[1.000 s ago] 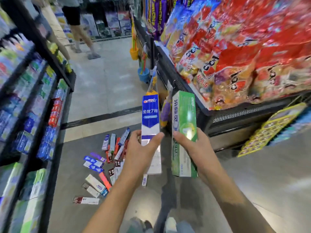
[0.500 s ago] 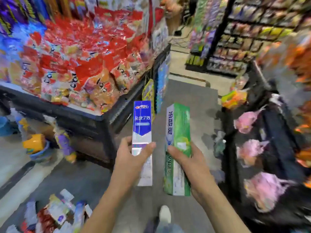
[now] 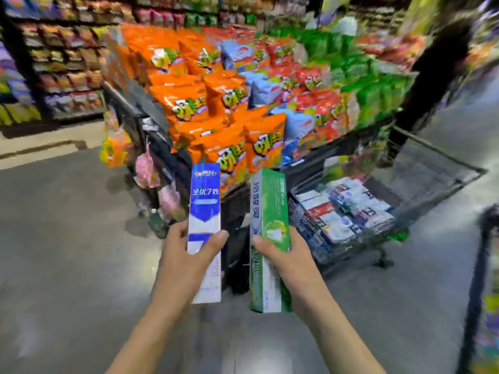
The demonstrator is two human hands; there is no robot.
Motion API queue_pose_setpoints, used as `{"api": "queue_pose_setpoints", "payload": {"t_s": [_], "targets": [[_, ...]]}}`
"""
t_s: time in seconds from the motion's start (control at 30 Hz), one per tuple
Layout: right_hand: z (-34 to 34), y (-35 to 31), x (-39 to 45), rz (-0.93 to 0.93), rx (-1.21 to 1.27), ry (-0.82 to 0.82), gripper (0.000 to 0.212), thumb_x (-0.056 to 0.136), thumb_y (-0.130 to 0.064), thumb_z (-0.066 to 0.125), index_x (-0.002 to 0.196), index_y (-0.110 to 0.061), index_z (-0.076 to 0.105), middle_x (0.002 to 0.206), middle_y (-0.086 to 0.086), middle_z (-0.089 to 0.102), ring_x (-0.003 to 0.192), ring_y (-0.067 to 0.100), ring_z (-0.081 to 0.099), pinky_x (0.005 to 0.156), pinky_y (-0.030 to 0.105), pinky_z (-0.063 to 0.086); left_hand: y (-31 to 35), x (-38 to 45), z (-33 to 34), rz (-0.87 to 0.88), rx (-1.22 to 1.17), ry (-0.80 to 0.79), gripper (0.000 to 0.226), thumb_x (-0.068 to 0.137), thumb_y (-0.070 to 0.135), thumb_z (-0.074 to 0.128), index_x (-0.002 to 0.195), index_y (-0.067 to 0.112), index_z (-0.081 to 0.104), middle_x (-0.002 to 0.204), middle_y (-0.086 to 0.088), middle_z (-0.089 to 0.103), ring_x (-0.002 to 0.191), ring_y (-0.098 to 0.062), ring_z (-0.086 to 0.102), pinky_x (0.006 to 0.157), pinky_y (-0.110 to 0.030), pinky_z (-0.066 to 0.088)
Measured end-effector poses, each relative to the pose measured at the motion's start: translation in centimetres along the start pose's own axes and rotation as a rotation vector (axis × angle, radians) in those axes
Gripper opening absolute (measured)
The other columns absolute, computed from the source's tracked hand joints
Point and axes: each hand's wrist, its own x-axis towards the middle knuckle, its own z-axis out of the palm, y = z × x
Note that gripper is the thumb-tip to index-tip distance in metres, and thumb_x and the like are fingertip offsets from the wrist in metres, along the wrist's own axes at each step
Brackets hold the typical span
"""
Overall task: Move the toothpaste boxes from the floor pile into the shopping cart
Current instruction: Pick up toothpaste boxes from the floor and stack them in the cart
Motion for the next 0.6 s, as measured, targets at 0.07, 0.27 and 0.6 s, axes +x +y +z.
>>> {"api": "queue_pose_setpoints", "payload": {"t_s": [0.07, 0.27, 0.6], "targets": [[-3.5, -0.2, 0.9, 0.006, -0.013, 0.054, 0.035, 0.084, -0.020, 0.079, 0.115, -0.015, 0.064, 0.104, 0.004, 0.076, 0.099, 0.024, 0.072, 0.089, 0.039, 0.057, 0.3, 0.9, 3.7, 0.002, -0.025, -0.049, 0.061, 0.062, 0.052, 0.085, 0.110, 0.024, 0.059, 0.095, 0.010, 0.074, 0.086, -0.007, 0.071, 0.080, -0.036, 0.054], [-21.1, -0.3, 4.5, -0.008, -0.030, 0.351, 0.050, 0.070, -0.036, 0.084, 0.112, -0.018, 0.065, 0.103, 0.001, 0.076, 0.099, 0.021, 0.072, 0.092, 0.042, 0.056, 1.5, 3.3, 22.9, -0.005, -0.007, -0.304, 0.056, 0.066, 0.041, 0.088, 0.108, 0.020, 0.057, 0.092, 0.005, 0.073, 0.078, -0.003, 0.070, 0.071, -0.022, 0.052], [-36.9, 1.3, 11.1, 0.124, 0.099, 0.596, 0.050, 0.067, -0.035, 0.081, 0.111, -0.016, 0.066, 0.100, 0.008, 0.076, 0.093, 0.029, 0.073, 0.086, 0.048, 0.059, 0.1, 9.2, 42.3, -0.045, 0.074, -0.571, 0.044, 0.075, 0.024, 0.086, 0.109, 0.023, 0.058, 0.094, 0.008, 0.075, 0.077, 0.000, 0.069, 0.071, -0.021, 0.051]]}}
